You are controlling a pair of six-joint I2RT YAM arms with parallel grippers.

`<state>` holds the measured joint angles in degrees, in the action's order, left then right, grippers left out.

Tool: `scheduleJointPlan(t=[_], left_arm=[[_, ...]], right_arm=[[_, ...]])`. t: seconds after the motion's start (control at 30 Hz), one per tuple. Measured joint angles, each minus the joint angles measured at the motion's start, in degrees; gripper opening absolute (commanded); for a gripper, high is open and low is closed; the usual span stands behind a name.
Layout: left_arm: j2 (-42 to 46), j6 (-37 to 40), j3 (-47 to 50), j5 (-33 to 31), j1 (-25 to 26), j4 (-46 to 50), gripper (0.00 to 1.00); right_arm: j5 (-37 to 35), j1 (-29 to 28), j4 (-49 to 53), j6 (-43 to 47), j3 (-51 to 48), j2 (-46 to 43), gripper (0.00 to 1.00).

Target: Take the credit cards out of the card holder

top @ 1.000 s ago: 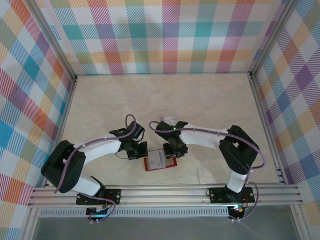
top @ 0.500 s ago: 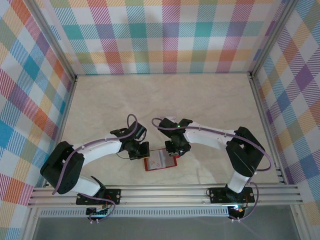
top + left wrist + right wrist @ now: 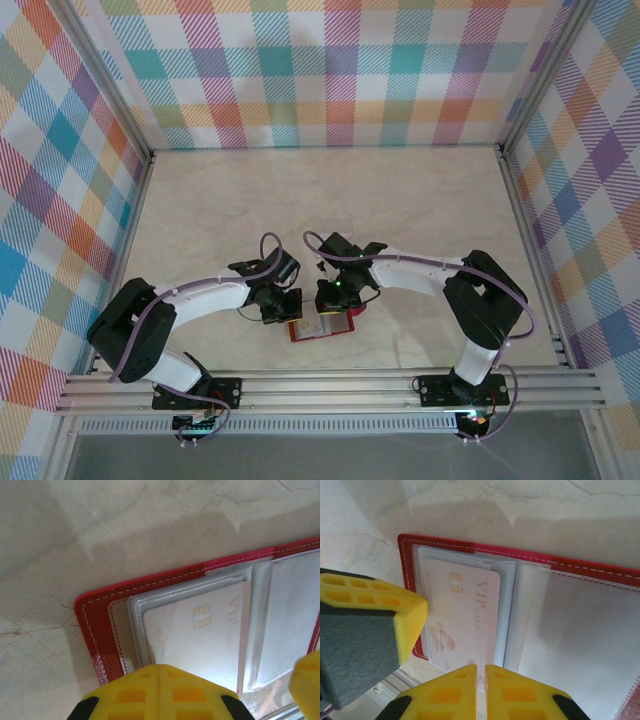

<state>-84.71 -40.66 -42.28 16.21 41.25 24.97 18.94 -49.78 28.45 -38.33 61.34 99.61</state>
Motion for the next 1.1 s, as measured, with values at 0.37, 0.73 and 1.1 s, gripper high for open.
scheduleJointPlan(t=[0.37,0.73,1.1], left_arm=[[-0.7,0.9,-0.7,-0.6,0.2,0.4,0.03],[-0.7,1.1,-0.7,-0.8,0.3,0.4,0.03],[-0.7,1.1,-0.7,-0.7,0.3,0.4,0.03]], right_arm=[[5.7,1.9,-7.3,-0.6,-3.9,1.9,0.16],[8.2,2.5,-9.6,-1.3,-5.2,3.7,0.14],[9.1,2.6,-10.4,-1.5,-5.2,4.2,0.18]])
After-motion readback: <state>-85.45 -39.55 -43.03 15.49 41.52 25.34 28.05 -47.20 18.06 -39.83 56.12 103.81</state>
